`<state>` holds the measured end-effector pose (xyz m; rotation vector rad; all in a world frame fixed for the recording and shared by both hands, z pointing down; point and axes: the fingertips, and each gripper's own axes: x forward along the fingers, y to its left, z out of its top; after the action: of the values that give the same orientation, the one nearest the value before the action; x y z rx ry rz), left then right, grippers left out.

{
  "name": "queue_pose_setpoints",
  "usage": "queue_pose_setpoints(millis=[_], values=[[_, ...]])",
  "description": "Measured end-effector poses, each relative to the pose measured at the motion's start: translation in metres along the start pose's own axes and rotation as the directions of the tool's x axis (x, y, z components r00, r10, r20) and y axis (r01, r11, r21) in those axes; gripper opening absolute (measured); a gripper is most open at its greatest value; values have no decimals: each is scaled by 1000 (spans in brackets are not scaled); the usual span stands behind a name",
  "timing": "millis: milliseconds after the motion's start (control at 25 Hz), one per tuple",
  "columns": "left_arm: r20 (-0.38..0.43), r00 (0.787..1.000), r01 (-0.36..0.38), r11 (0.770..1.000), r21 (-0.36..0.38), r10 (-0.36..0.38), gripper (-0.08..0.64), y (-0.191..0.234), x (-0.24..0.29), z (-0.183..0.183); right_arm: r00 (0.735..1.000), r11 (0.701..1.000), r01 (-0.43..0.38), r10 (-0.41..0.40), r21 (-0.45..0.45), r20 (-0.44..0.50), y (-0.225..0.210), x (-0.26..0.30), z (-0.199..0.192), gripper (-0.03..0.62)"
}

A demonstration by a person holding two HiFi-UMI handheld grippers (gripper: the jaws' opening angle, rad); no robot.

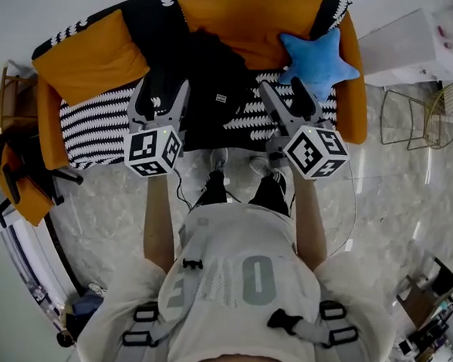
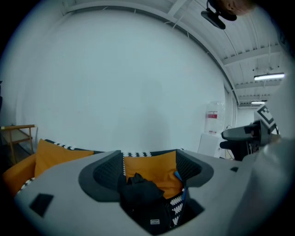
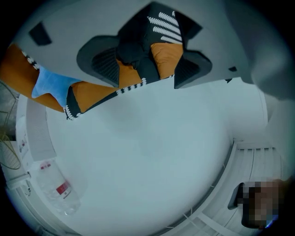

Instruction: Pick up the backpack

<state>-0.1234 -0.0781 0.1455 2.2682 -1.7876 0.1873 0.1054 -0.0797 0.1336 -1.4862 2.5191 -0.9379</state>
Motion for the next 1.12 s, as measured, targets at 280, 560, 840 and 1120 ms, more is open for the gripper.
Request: queue_pose_setpoints(millis=[280,560,840,1120], values=[[-108,994,-28,999,-34,24,403,64,51,-76,997,1000,7,-7,-3,-78,-26,69,-52,396],[-289,957,-59,992,-111,25,417,128,94,-218,979,995,74,-59,66,-196,-81,119,-159,410],[-444,896,-100,981,-164,17,417,156,135,-353,944,978,166,-122,123,-306,-159,162,-264,408],[-556,831,-155,961,-231,1,417,173,137,-446,908,953,203,-96,227,-408,-198,171,-367,408]])
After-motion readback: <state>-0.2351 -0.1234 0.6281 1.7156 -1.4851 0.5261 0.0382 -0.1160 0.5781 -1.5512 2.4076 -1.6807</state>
